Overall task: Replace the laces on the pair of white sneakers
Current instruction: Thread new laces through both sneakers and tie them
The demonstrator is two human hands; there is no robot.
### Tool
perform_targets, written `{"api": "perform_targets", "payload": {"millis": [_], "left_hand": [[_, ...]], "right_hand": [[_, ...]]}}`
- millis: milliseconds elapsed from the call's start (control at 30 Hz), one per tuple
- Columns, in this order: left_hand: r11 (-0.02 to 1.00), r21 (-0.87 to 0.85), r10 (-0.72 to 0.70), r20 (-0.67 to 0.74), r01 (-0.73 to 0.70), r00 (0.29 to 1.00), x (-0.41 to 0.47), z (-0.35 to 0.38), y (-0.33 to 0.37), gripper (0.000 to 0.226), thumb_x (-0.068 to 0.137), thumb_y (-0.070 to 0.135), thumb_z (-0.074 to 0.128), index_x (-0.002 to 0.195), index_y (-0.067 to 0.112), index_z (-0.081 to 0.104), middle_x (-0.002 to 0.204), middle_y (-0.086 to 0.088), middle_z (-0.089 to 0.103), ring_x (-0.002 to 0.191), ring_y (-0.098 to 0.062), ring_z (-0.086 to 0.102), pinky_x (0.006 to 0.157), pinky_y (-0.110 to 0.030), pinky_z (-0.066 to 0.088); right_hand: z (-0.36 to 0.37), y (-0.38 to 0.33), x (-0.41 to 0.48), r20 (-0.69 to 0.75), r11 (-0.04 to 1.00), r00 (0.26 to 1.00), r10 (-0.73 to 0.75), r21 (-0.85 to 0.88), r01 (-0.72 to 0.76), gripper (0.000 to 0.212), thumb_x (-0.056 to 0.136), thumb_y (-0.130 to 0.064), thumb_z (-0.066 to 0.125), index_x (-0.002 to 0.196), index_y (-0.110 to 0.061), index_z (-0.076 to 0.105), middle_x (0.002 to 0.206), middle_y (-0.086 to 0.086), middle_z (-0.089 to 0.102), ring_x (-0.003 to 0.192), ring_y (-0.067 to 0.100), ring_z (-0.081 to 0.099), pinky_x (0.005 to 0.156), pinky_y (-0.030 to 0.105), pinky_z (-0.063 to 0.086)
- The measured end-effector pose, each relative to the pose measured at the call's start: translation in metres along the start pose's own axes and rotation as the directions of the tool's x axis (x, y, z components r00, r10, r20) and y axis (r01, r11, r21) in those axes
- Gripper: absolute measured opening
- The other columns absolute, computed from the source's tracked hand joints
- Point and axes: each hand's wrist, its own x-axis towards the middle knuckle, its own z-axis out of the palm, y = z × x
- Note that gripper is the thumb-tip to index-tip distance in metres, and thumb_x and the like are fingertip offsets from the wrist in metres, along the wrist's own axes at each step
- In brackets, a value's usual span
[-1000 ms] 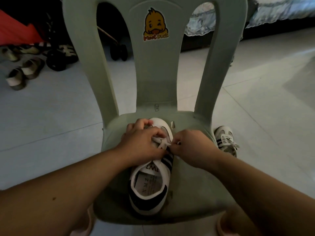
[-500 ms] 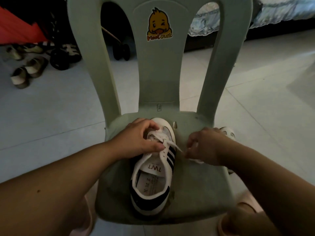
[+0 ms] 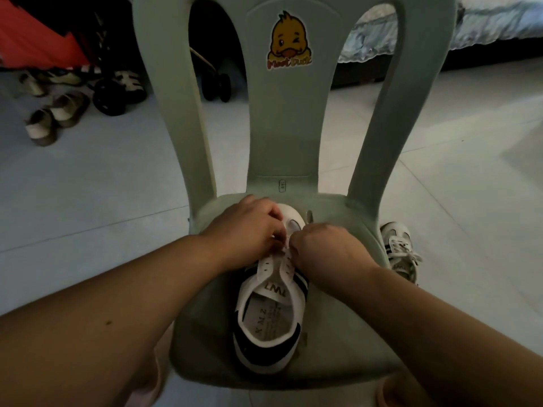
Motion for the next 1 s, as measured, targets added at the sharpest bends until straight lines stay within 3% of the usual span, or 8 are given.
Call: {"api": "perform_targets", "payload": {"millis": [133,267,300,500,600,733,833,1000], "left_hand": [[0.983,-0.147,-0.098,0.099,0.112,0.99,0.006,0.001,0.002,0.023,0.095,0.037,0.05,0.104,0.026,0.068,0.134,0.006,0.039,0.125,-0.017,0.026,0.106,-0.03,0.026],[0.919,-0.302,-0.212,0.167,0.254,0.963,0.009,-0.002,0.004,0.019,0.092,0.04,0.055,0.099,0.03,0.07,0.14,0.005,0.033,0.129,-0.02,0.023,0.102,-0.028,0.02],[0.921,-0.295,-0.213,0.167,0.255,0.963,0.008,-0.003,0.004,0.015,0.089,0.041,0.059,0.096,0.034,0.07,0.144,0.005,0.03,0.132,-0.021,0.021,0.103,-0.029,0.019],[0.942,-0.253,-0.197,0.114,0.22,0.974,0.002,-0.002,0.007,0.011,0.081,0.042,0.069,0.09,0.038,0.073,0.151,0.01,0.025,0.134,-0.018,0.015,0.105,-0.032,0.02],[0.962,-0.184,-0.182,0.108,0.199,0.977,0.004,0.003,0.009,0.016,0.087,0.04,0.062,0.097,0.034,0.073,0.152,0.009,0.025,0.134,-0.019,0.016,0.105,-0.029,0.019],[0.951,-0.19,-0.221,0.14,0.245,0.965,0.007,0.005,0.013,0.021,0.093,0.039,0.053,0.102,0.031,0.071,0.153,0.006,0.021,0.136,-0.023,0.014,0.11,-0.032,0.017],[0.928,-0.225,-0.266,0.159,0.298,0.951,0.01,0.005,0.016,0.021,0.093,0.038,0.053,0.099,0.031,0.071,0.153,0.005,0.021,0.136,-0.026,0.015,0.109,-0.034,0.018],[0.931,-0.218,-0.273,0.115,0.293,0.955,0.011,0.0,0.015,0.015,0.086,0.043,0.06,0.092,0.036,0.072,0.151,0.007,0.026,0.137,-0.023,0.016,0.108,-0.035,0.02]], "right_hand": [[-0.002,0.006,-0.002,0.163,0.896,0.956,0.244,0.338,-0.286,0.022,0.098,-0.015,0.042,0.104,-0.006,0.062,0.094,0.008,0.06,0.085,0.022,0.061,0.074,0.03,0.049],[-0.019,0.012,-0.004,0.583,0.2,0.787,0.203,0.762,-0.616,0.027,0.097,-0.011,0.046,0.075,-0.004,0.059,0.061,0.007,0.054,0.053,0.015,0.051,0.054,0.026,0.043],[-0.017,0.016,-0.005,0.579,0.199,0.792,0.194,0.767,-0.61,0.027,0.097,-0.013,0.047,0.074,-0.005,0.06,0.059,0.004,0.055,0.051,0.013,0.052,0.052,0.024,0.044],[-0.011,0.022,-0.009,0.106,0.91,0.988,0.108,0.389,-0.142,0.018,0.091,-0.03,0.06,0.104,-0.026,0.072,0.095,-0.007,0.07,0.08,0.007,0.065,0.072,0.022,0.054],[-0.006,0.018,-0.008,0.03,0.98,0.999,0.032,0.195,-0.037,0.022,0.094,-0.033,0.054,0.106,-0.027,0.071,0.101,-0.005,0.07,0.09,0.012,0.062,0.082,0.026,0.05],[-0.002,0.018,-0.006,-0.013,0.937,0.994,0.109,0.335,-0.098,0.019,0.092,-0.025,0.054,0.091,-0.018,0.072,0.087,-0.001,0.069,0.078,0.013,0.062,0.073,0.028,0.051],[-0.003,0.016,-0.005,0.149,0.707,0.947,0.286,0.634,-0.313,0.02,0.088,-0.018,0.057,0.076,-0.005,0.066,0.067,0.003,0.06,0.058,0.014,0.053,0.054,0.024,0.043],[-0.006,0.013,-0.002,0.578,0.019,0.74,0.345,0.784,-0.621,0.017,0.085,-0.009,0.056,0.068,-0.011,0.056,0.047,-0.001,0.047,0.04,0.009,0.041,0.04,0.02,0.031]]}}
